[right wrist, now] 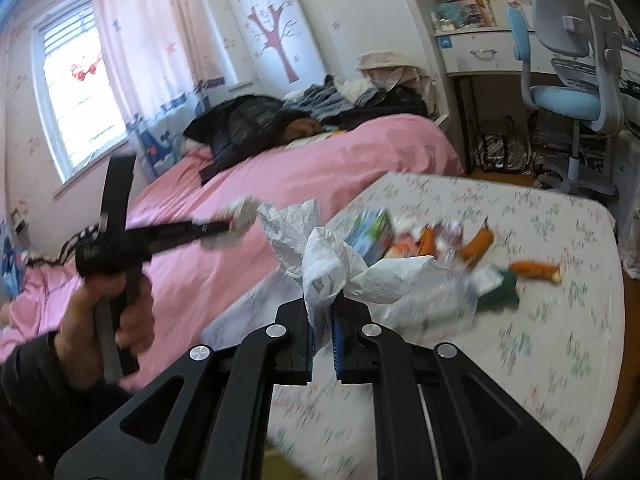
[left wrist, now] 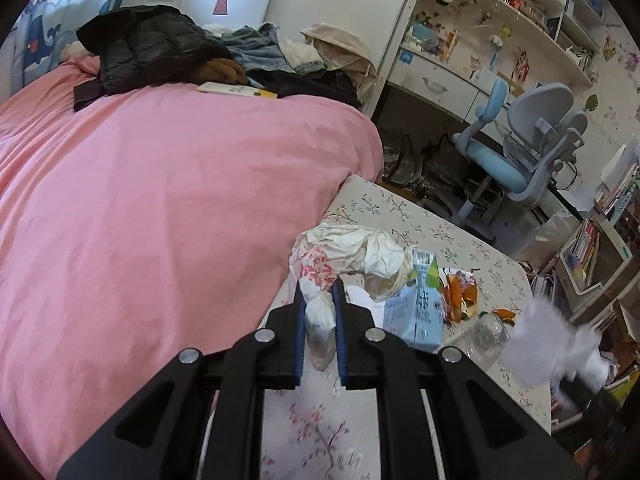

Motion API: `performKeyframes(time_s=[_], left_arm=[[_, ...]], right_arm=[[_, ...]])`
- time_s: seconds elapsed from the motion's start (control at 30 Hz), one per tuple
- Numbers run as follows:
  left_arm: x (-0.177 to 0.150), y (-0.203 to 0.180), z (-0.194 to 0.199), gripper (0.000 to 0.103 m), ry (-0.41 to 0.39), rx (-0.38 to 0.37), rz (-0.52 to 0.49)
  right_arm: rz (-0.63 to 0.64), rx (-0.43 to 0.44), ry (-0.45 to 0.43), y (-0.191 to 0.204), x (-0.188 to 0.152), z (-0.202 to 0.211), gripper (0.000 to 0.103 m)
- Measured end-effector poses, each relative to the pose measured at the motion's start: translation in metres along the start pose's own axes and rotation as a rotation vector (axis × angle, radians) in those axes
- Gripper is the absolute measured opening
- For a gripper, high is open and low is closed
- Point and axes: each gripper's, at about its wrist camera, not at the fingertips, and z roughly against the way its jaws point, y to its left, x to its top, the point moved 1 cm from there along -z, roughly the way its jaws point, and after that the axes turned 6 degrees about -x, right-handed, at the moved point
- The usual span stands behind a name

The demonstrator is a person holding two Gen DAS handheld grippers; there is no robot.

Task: Collect trash
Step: 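Lift the tissue with the right gripper while the left gripper grasps another tissue, then carry the tissue down to the cream bin and open the right gripper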

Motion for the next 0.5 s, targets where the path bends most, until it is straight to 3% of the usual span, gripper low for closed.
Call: performKeyframes(time_s=[0.2, 0.4, 0.5], left_arm=[[-0.014, -0.002, 0.018, 0.013, -0.002, -0.010, -0.019], [-0.022, -0.003, 0.024, 0.013, 0.007, -0.027, -0.026], [-0.026, -0.005, 0.025, 0.013, 0.009, -0.033, -0.030]], right_arm=[[0.000, 0.063, 0.099, 0.029, -0.055, 0.017, 0.007], [0.061, 0.166, 0.279, 0.068, -0.113, 0.017, 0.007], [0.094, 0.203, 0.410, 0.085, -0.146, 0.009, 0.007]])
